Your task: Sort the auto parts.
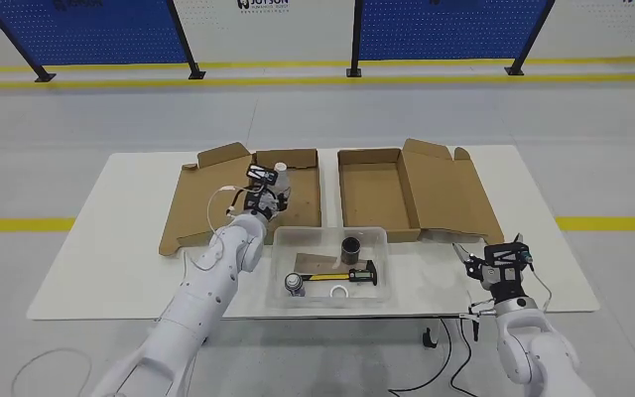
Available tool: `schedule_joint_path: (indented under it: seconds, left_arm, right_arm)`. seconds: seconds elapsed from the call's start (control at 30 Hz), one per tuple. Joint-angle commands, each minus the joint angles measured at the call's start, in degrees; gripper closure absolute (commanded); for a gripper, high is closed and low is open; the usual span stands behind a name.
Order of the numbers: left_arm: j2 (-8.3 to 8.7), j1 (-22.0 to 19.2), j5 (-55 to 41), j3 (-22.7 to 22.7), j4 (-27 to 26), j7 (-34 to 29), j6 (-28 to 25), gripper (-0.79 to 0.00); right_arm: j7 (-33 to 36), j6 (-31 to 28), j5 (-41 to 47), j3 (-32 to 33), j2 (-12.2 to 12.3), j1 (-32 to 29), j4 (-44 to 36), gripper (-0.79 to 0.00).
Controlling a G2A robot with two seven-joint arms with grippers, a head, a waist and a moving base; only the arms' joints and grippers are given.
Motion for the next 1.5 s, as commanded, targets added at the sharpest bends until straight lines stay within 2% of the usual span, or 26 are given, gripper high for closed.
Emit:
schedule_joint_path:
  seconds: [0.0, 0.03, 0.07, 0.17, 0.2, 0.23, 0.27, 0.6, 0.77, 0.93, 1.17, 1.27, 1.47]
  left_arm:
    - [-0.27, -0.49, -0.03, 0.21, 1.63, 0.36, 0.12, 0.000]
    - [-0.41, -0.72, -0.12, 0.30, 2.23, 0.52, 0.17, 0.000]
    - [-0.54, -0.91, -0.24, 0.39, 2.87, 0.50, 0.10, -0.046]
    - [-0.87, -1.38, 0.01, 0.75, 4.28, 0.83, -0.07, -0.320]
    - [-0.94, -1.55, 0.63, 0.98, 4.79, 0.65, -0.05, -0.449]
    - [-1.02, -1.71, 0.89, 1.08, 5.07, 0.63, -0.01, -0.727]
    - [-1.12, -1.67, 0.06, 0.85, 5.29, 0.69, -0.28, -0.785]
    - [-0.62, 0.18, 0.15, -1.42, 3.17, 1.65, -2.27, -0.785]
    - [0.42, 2.86, 2.31, -3.52, -1.72, 1.99, -3.41, -0.785]
    - [1.72, 7.29, 1.28, -7.44, -10.18, -0.01, -5.83, -0.785]
    - [3.63, 15.73, 1.05, -13.37, -24.87, -3.91, -9.48, -0.785]
    - [4.47, 20.07, 1.13, -15.67, -31.29, -7.05, -12.76, -0.785]
    - [6.08, 28.21, 2.60, -18.16, -43.49, -14.95, -23.11, -0.785]
  right_arm:
    - [0.00, 0.00, 0.00, 0.00, 0.00, 0.00, 0.00, -0.785]
    - [0.00, 0.00, 0.00, 0.00, 0.00, 0.00, 0.00, -0.785]
    - [0.00, 0.00, 0.00, 0.00, 0.00, 0.00, 0.00, -0.785]
    - [0.00, 0.00, 0.00, 0.00, 0.00, 0.00, 0.00, -0.785]
    - [0.00, 0.00, 0.00, 0.00, 0.00, 0.00, 0.00, -0.785]
    - [0.00, 0.00, 0.00, 0.00, 0.00, 0.00, 0.00, -0.785]
    - [0.00, 0.00, 0.00, 0.00, 0.00, 0.00, 0.00, -0.785]
    - [0.00, 0.00, 0.00, 0.00, 0.00, 0.00, 0.00, -0.785]
    - [0.00, 0.00, 0.00, 0.00, 0.00, 0.00, 0.00, -0.785]
    - [0.00, 0.00, 0.00, 0.00, 0.00, 0.00, 0.00, -0.785]
    - [0.00, 0.00, 0.00, 0.00, 0.00, 0.00, 0.00, -0.785]
    - [0.00, 0.00, 0.00, 0.00, 0.00, 0.00, 0.00, -0.785]
    - [0.00, 0.00, 0.00, 0.00, 0.00, 0.00, 0.00, -0.785]
